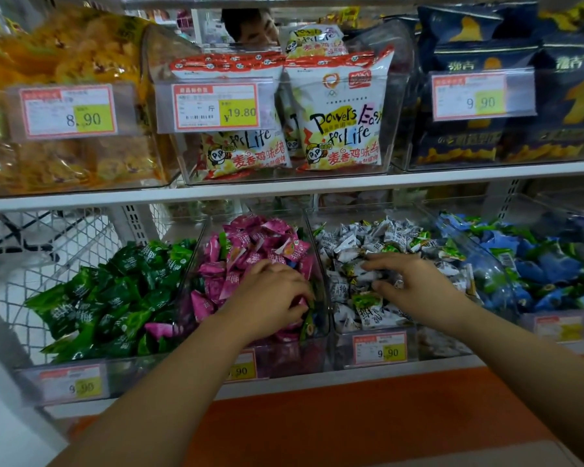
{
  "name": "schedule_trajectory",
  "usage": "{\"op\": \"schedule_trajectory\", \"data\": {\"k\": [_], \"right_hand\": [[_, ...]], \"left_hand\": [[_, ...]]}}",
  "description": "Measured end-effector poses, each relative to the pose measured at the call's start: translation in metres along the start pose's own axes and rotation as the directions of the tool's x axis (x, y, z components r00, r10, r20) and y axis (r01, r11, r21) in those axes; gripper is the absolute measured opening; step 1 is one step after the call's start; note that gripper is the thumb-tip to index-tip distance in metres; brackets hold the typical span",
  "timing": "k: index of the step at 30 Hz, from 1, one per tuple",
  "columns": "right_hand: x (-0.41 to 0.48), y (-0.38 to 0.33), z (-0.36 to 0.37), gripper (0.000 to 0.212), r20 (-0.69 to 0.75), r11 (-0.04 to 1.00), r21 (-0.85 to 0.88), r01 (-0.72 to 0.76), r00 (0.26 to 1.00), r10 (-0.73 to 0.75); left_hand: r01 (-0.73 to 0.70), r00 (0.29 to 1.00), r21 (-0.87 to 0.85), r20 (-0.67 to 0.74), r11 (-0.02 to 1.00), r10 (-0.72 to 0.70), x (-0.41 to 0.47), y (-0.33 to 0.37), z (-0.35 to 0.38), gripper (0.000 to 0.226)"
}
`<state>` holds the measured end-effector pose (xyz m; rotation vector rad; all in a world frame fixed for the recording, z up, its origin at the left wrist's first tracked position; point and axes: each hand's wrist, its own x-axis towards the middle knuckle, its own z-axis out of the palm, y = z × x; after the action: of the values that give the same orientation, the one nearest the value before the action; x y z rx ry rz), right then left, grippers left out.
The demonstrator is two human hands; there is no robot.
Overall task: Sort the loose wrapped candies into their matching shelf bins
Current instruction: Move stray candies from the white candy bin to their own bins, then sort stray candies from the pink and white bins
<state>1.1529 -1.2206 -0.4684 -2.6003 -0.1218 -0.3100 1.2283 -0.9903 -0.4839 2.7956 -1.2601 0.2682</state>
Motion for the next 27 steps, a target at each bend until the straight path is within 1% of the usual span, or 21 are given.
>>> {"op": "schedule_trajectory", "data": {"k": [2, 4, 7, 9, 13, 14, 16, 18, 21, 23, 25, 27], "right_hand": [[0.000, -0.007, 0.001, 0.033, -0.004, 0.999, 0.006, 0.042, 0.999, -0.042], [0.000, -0.017, 0.001, 0.033, 0.027, 0.994, -0.024, 0.110, 0.994, -0.110], [0.002, -0.030, 0.009, 0.036, 0.144, 0.967, -0.100, 0.235, 0.965, -0.219], [0.002, -0.035, 0.013, 0.037, 0.228, 0.952, -0.130, 0.278, 0.943, -0.244], [0.008, -0.040, 0.008, 0.036, 0.259, 0.942, -0.156, 0.296, 0.933, -0.250], [0.009, -0.040, 0.007, 0.035, 0.263, 0.944, -0.157, 0.291, 0.934, -0.244], [0.010, -0.041, 0.006, 0.035, 0.268, 0.946, -0.157, 0.285, 0.934, -0.237], [0.009, -0.040, 0.007, 0.036, 0.274, 0.946, -0.155, 0.283, 0.933, -0.235], [0.009, -0.037, 0.009, 0.038, 0.273, 0.950, -0.142, 0.279, 0.933, -0.233], [0.008, -0.035, 0.010, 0.038, 0.269, 0.954, -0.119, 0.275, 0.934, -0.236], [0.008, -0.035, 0.010, 0.039, 0.265, 0.958, -0.098, 0.270, 0.935, -0.236], [0.007, -0.034, 0.011, 0.039, 0.265, 0.960, -0.085, 0.268, 0.935, -0.237]], "left_hand": [[-0.008, 1.000, 0.035, 0.001, 0.999, 0.008, -0.003, -0.006, -0.002, 0.027], [-0.015, 1.000, 0.071, 0.026, 0.997, 0.014, -0.008, -0.012, -0.004, 0.029], [0.002, 0.998, 0.098, 0.059, 0.995, -0.008, -0.015, -0.020, -0.005, 0.029], [0.027, 0.996, 0.102, 0.081, 0.994, -0.036, -0.018, -0.022, -0.007, 0.029], [0.145, 0.982, 0.110, 0.107, 0.983, -0.156, -0.007, -0.005, -0.014, 0.031], [0.186, 0.975, 0.086, 0.103, 0.979, -0.195, -0.003, 0.002, -0.012, 0.033], [0.258, 0.962, -0.022, 0.098, 0.966, -0.255, 0.004, 0.013, -0.005, 0.032], [0.292, 0.954, -0.101, 0.101, 0.951, -0.283, 0.006, 0.017, 0.005, 0.037], [0.302, 0.952, -0.110, 0.094, 0.947, -0.293, 0.003, 0.015, 0.013, 0.056], [0.267, 0.959, -0.061, 0.113, 0.962, -0.259, 0.000, 0.014, 0.014, 0.064], [0.217, 0.964, -0.012, 0.159, 0.976, -0.213, -0.002, 0.013, 0.013, 0.060], [0.203, 0.961, -0.024, 0.197, 0.979, -0.194, -0.001, 0.012, 0.012, 0.051]]}}
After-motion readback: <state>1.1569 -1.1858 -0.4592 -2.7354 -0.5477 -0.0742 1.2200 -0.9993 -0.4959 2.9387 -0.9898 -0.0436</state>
